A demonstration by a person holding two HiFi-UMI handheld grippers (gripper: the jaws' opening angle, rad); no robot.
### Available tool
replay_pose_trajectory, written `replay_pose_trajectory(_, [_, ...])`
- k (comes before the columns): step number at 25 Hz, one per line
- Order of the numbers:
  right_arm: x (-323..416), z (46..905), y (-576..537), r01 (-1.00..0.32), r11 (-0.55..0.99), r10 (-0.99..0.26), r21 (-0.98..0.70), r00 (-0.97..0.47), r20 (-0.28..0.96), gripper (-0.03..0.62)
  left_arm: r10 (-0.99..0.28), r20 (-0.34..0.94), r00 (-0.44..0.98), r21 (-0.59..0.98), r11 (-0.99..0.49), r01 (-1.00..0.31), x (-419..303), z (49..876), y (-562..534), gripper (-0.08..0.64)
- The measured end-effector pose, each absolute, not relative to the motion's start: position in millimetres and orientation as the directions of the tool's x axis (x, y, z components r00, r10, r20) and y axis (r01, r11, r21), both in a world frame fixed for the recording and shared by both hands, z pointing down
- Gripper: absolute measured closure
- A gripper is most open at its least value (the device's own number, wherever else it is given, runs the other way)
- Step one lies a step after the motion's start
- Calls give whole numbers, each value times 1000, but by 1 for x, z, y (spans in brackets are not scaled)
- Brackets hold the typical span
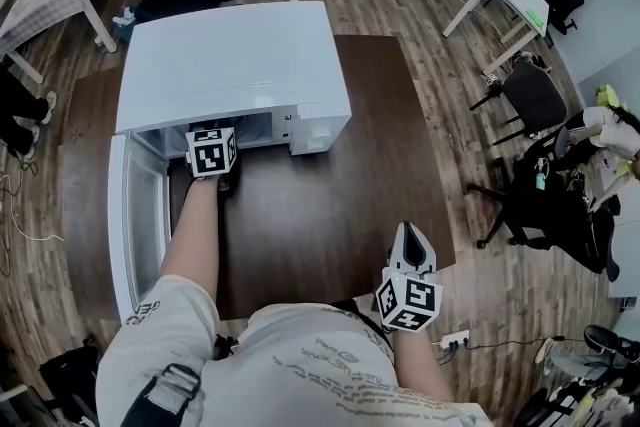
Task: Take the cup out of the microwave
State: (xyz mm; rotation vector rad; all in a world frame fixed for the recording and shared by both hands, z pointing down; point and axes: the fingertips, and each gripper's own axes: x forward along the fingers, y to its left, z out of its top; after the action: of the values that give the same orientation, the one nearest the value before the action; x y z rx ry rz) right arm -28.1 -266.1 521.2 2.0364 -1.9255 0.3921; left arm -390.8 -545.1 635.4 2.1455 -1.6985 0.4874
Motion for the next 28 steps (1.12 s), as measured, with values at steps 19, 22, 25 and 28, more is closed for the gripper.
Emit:
replay_pose_trajectory(19, [-46,523,-270,-999,16,-917,44,3,398,577,-874,381,302,24,-318,-948,-355,616,-484,529])
replay_pose_trajectory(22, [-48,523,-270,-999,27,-920,35,-11,393,577,-877,374,302,36,-312,-949,-354,611,-469,531])
replay_pose_trajectory(25, [-51,524,-270,-999,45,-922,25,-32,387,577,-873,378,307,76,-301,-951,-351,606,-448,532])
replay_pose_trajectory(28, [-57,523,-273,-998,70,-923,12,-60,379,577,-870,375,320,86,-311,-947,-345,598,-424,532])
